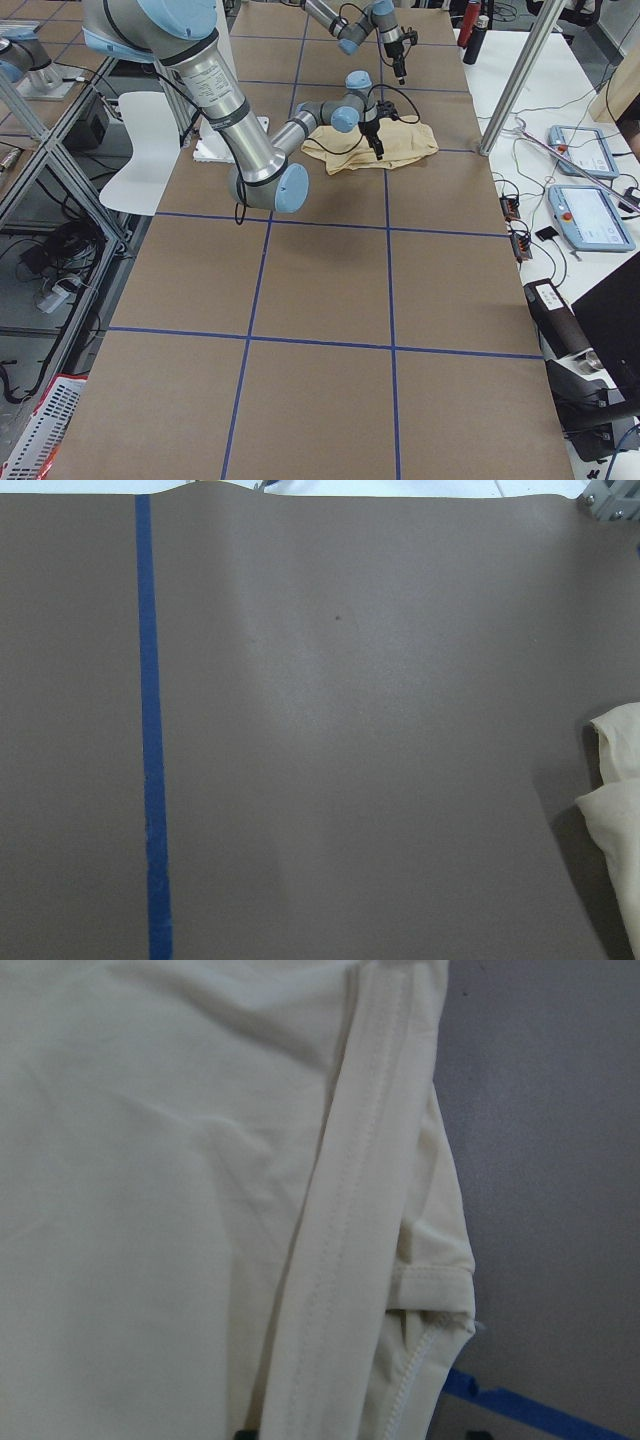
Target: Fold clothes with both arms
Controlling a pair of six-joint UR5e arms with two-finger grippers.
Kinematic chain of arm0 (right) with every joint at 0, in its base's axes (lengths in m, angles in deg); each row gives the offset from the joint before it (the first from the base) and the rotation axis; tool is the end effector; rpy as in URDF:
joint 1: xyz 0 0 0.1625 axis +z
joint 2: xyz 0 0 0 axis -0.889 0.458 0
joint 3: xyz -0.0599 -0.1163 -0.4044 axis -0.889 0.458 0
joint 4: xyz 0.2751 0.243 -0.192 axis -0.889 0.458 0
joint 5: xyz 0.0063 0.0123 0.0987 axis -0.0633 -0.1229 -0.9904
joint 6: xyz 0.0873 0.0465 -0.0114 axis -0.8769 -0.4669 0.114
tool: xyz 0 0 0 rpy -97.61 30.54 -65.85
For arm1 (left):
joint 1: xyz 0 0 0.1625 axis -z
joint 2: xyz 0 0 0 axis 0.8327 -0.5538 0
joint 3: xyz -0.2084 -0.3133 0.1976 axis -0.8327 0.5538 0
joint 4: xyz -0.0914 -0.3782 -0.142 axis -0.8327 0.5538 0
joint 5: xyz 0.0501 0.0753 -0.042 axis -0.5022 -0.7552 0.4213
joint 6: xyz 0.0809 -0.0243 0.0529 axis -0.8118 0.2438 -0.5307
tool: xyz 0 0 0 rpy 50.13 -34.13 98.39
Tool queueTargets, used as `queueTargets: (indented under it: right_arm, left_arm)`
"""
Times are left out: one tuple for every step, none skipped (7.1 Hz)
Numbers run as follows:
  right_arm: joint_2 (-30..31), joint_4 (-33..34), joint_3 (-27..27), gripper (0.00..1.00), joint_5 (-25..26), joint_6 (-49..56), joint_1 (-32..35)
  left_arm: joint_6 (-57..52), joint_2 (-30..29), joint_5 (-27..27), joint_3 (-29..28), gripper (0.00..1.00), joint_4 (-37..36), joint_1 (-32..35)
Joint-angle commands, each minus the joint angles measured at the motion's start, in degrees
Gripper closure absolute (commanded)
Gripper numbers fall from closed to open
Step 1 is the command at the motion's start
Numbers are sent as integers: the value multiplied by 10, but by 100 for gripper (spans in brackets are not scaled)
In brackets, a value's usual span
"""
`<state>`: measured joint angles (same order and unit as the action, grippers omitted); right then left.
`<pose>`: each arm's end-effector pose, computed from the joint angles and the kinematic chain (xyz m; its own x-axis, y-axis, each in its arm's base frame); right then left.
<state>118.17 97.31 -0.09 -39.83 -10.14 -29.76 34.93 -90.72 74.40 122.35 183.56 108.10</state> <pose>-0.5748 -0.5207 0.2530 0.7503 -0.3462 0.5632 0.0588 0.8835 0.4647 0.3658 -0.6232 0.4127 0.5628 0.1842 -0.8058 0.2671 0.8820 0.3882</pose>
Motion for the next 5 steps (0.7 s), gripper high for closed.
queueTargets:
  right_arm:
    - [-10,-1,13,40,5,4,-2]
    - [-17,-1,17,41,5,4,-2]
    - [-21,0,18,41,5,4,-5]
    - [-22,0,21,41,5,4,-9]
    - [-21,0,25,41,6,3,-13]
  left_arm:
    - [-1,0,0,-2,0,0,0]
    - [-1,0,0,-1,0,0,0]
    - [-1,0,0,-2,0,0,0]
    - [-1,1,0,-2,0,0,0]
    - [-1,0,0,-2,0,0,0]
